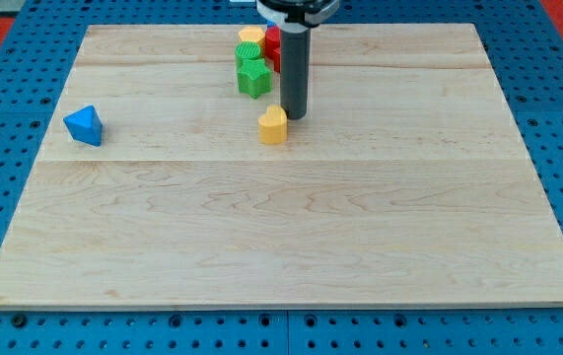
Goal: Move the yellow heart closer to the green star
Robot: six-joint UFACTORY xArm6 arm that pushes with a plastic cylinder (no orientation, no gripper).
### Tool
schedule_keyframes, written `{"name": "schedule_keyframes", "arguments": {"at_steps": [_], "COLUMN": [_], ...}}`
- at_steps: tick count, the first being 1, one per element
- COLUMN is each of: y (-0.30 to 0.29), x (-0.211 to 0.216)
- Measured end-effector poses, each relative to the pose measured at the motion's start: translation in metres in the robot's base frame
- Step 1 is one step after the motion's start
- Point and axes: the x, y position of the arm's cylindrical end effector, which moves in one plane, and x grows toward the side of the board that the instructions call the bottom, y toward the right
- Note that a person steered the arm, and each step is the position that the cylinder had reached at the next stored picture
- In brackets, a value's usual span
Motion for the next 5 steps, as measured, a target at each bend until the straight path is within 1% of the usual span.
{"name": "schedule_keyframes", "arguments": {"at_steps": [3,5], "y": [0.000,-0.007], "x": [0.069,0.057]}}
